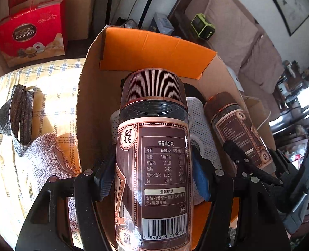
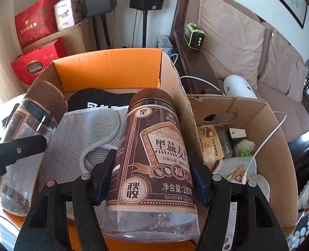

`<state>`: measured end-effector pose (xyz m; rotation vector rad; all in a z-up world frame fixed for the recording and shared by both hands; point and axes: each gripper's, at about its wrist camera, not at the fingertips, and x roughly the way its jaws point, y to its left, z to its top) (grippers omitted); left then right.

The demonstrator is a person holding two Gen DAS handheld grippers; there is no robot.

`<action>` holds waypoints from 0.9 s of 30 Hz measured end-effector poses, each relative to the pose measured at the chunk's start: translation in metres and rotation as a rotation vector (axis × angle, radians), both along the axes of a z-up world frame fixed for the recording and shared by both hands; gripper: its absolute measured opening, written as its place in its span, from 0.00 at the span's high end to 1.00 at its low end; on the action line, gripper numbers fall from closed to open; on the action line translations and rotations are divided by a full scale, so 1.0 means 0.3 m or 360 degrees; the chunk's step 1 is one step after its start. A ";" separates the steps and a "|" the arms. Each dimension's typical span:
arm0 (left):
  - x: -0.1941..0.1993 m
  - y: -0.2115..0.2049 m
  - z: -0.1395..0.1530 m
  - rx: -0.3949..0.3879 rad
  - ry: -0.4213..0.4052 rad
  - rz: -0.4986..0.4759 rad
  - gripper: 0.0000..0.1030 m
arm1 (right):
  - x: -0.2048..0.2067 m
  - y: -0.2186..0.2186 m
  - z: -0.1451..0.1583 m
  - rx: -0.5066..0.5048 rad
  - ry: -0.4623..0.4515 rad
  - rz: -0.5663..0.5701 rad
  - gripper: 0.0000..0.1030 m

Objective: Organize objects
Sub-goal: 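Carry both brown-capped jars with both grippers over the cardboard box, then lower both jars into the box and open both grippers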

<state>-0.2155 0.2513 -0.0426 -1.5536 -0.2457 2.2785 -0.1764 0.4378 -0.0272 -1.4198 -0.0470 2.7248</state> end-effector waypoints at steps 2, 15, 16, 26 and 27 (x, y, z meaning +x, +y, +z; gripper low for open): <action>0.002 0.003 0.000 -0.0007 -0.0005 -0.0007 0.40 | 0.000 0.018 0.006 -0.0059 0.0024 -0.0019 0.36; 0.031 -0.057 0.104 0.0073 0.0034 -0.0037 0.32 | 0.033 0.036 0.114 -0.0145 0.0125 -0.0026 0.28; 0.037 -0.069 0.113 0.0062 0.0049 -0.0037 0.28 | 0.038 0.033 0.123 -0.0157 0.0126 -0.0028 0.27; 0.134 -0.221 0.198 -0.0162 0.0263 -0.0078 0.15 | 0.069 -0.092 0.175 -0.0244 0.0122 0.0079 0.25; 0.145 -0.240 0.205 -0.0180 0.0282 -0.0076 0.09 | 0.071 -0.111 0.180 -0.0248 0.0121 0.0090 0.25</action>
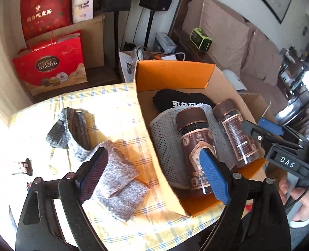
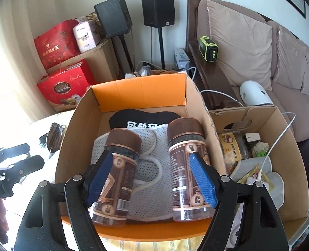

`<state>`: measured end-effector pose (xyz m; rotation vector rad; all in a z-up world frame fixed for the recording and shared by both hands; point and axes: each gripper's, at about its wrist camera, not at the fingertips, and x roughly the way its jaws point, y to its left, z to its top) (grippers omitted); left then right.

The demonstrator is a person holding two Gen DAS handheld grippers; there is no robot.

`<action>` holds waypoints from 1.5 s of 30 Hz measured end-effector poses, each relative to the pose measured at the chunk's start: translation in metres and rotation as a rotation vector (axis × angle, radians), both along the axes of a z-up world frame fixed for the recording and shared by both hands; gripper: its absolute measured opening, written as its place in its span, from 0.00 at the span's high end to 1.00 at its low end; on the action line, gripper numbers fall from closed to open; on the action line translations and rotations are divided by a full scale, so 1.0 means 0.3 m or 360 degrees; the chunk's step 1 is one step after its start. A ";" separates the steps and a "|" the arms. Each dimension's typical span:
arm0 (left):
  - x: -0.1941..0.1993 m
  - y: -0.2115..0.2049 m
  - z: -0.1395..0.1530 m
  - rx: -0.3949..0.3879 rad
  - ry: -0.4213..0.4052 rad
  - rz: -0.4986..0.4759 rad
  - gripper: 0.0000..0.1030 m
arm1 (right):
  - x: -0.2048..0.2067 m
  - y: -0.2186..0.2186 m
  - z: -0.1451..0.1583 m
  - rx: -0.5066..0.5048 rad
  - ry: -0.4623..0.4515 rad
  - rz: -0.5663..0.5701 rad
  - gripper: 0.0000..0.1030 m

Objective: Organize objects
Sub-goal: 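Lower both jars into the box and open both grippers, then move both grippers back toward the Snickers bars on the bedspread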

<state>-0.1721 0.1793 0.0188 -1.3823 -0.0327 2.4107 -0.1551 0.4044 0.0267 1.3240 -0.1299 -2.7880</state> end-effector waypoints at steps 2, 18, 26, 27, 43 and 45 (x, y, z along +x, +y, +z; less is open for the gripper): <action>0.017 -0.043 0.010 -0.0015 0.0019 0.0007 0.08 | 0.004 -0.039 0.011 -0.0016 0.0003 0.0032 0.25; 0.104 -0.557 -0.020 -0.0112 0.0031 0.0282 0.00 | 0.049 -0.421 0.009 -0.0104 -0.0052 0.0403 0.23; 0.159 -0.762 -0.108 -0.0159 -0.0003 0.0389 0.00 | 0.041 -0.553 -0.009 -0.0144 -0.0034 0.0449 0.15; 0.162 -0.788 -0.119 -0.0156 -0.0012 0.0409 0.00 | 0.040 -0.570 -0.011 -0.0148 -0.0035 0.0458 0.15; 0.162 -0.848 -0.352 -0.0328 0.0033 0.0318 0.00 | 0.005 -0.836 -0.093 -0.0118 -0.0093 0.0607 0.12; 0.152 -0.849 -0.363 -0.0332 0.0043 0.0308 0.00 | -0.006 -0.859 -0.102 -0.0116 -0.0103 0.0618 0.12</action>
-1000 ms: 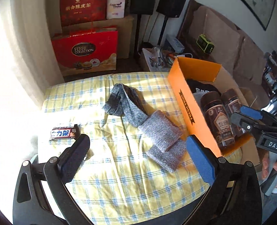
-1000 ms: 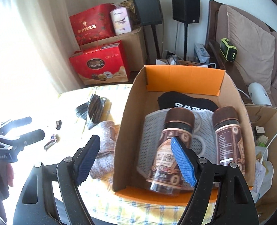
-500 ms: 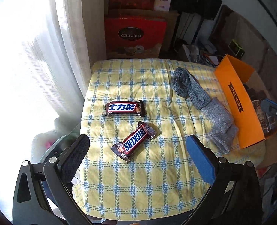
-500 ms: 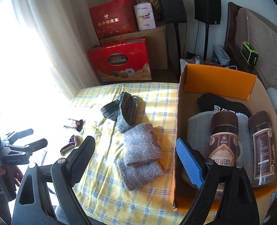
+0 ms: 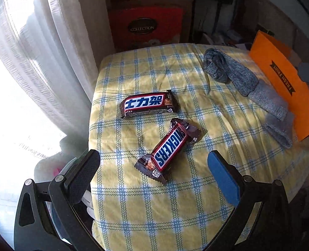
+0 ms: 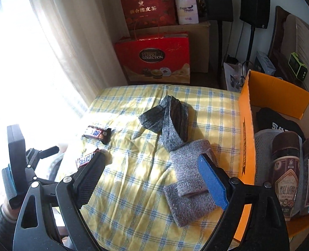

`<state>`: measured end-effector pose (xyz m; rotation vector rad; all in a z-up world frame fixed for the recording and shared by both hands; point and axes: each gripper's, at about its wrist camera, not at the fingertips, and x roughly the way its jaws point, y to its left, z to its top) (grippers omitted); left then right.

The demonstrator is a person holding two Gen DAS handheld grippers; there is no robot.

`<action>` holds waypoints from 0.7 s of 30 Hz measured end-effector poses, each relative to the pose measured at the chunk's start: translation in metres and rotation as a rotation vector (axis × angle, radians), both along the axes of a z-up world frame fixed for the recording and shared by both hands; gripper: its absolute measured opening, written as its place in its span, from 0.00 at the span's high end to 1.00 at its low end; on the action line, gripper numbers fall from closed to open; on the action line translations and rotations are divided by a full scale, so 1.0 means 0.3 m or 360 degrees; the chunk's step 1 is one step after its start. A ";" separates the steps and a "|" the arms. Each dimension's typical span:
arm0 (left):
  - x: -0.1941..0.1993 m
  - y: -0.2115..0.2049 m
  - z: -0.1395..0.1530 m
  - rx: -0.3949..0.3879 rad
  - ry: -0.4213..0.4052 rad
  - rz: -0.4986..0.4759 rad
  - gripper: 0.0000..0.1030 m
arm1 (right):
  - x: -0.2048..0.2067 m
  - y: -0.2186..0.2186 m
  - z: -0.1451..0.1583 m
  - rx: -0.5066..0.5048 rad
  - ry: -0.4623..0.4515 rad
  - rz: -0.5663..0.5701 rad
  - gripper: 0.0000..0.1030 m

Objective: Organize objects
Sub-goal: 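Move both grippers back toward the Snickers bars on the bedspread, then grasp the Snickers bar with the left gripper and lift it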

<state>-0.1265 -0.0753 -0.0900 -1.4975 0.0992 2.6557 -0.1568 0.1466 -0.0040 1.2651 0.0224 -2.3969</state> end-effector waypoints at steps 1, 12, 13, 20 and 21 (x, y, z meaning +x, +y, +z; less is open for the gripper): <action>-0.004 -0.001 -0.006 0.0006 -0.0001 -0.0004 0.00 | -0.005 -0.013 -0.005 0.0002 -0.0002 0.0007 0.12; -0.043 -0.025 -0.059 0.0129 -0.0045 -0.0059 0.31 | -0.073 -0.148 -0.084 0.0041 -0.0041 0.0090 0.12; -0.043 -0.023 -0.065 0.0125 -0.0049 -0.0063 0.40 | -0.080 -0.160 -0.091 0.0040 -0.0045 0.0100 0.12; -0.028 -0.037 -0.073 0.0230 -0.0040 -0.0054 0.74 | -0.115 -0.232 -0.140 0.0185 -0.0046 0.0195 0.12; -0.027 -0.044 -0.071 0.0239 -0.0044 -0.0040 0.74 | -0.120 -0.241 -0.144 0.0198 -0.0042 0.0207 0.12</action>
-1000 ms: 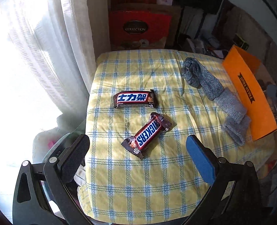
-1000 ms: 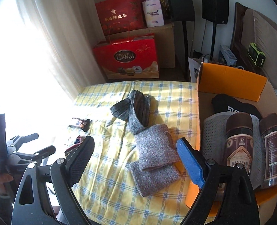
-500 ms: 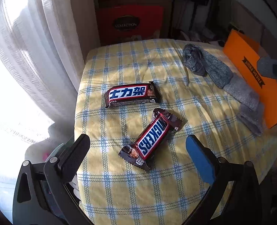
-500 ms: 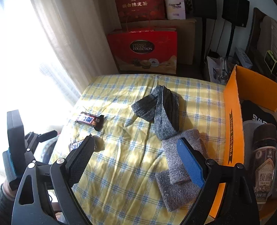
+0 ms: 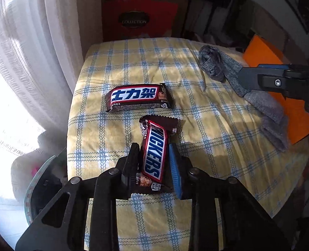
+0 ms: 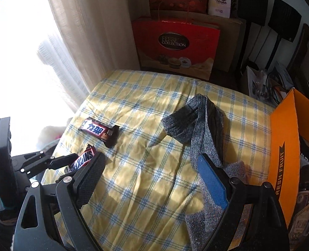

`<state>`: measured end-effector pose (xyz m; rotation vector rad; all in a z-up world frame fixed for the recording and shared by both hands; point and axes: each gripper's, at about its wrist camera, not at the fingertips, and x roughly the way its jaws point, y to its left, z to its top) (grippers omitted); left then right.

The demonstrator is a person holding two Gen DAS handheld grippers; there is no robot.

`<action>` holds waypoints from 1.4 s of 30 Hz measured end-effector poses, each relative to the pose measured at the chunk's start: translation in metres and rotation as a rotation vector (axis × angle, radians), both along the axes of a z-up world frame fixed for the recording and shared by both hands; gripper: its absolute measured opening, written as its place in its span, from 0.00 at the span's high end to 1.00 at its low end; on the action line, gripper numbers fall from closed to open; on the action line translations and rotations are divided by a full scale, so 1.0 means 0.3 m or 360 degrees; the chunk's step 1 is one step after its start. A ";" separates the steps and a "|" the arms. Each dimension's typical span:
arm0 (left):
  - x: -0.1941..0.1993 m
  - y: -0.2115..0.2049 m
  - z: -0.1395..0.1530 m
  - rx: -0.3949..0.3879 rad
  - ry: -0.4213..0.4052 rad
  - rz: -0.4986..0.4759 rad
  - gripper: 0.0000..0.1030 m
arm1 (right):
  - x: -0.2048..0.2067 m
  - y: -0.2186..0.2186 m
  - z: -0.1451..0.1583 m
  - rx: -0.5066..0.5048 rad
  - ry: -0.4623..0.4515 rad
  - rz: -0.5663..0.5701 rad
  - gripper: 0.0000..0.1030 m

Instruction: Organize objects

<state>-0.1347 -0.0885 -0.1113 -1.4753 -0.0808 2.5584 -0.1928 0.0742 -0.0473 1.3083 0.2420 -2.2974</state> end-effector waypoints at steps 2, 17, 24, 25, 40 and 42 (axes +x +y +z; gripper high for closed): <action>0.002 -0.020 0.004 0.0054 -0.0032 0.0021 0.74 | -0.014 -0.026 -0.014 0.0025 -0.0018 0.0034 0.12; 0.063 -0.176 -0.002 0.0134 -0.0067 0.0294 0.74 | -0.103 -0.323 -0.099 0.0028 -0.0030 0.0390 0.19; 0.061 -0.176 -0.005 0.0130 -0.0069 0.0307 0.74 | -0.112 -0.410 -0.180 0.0118 -0.0069 0.0495 0.27; 0.058 -0.175 -0.005 0.0128 -0.0074 0.0303 0.74 | -0.119 -0.414 -0.193 0.0113 -0.0098 0.0498 0.27; 0.025 -0.164 -0.017 0.0138 -0.0055 0.0345 0.73 | -0.108 -0.396 -0.209 0.0064 -0.0139 0.0594 0.38; 0.024 -0.167 -0.017 0.0132 -0.0050 0.0347 0.73 | -0.113 -0.397 -0.213 0.0079 -0.0114 0.0602 0.38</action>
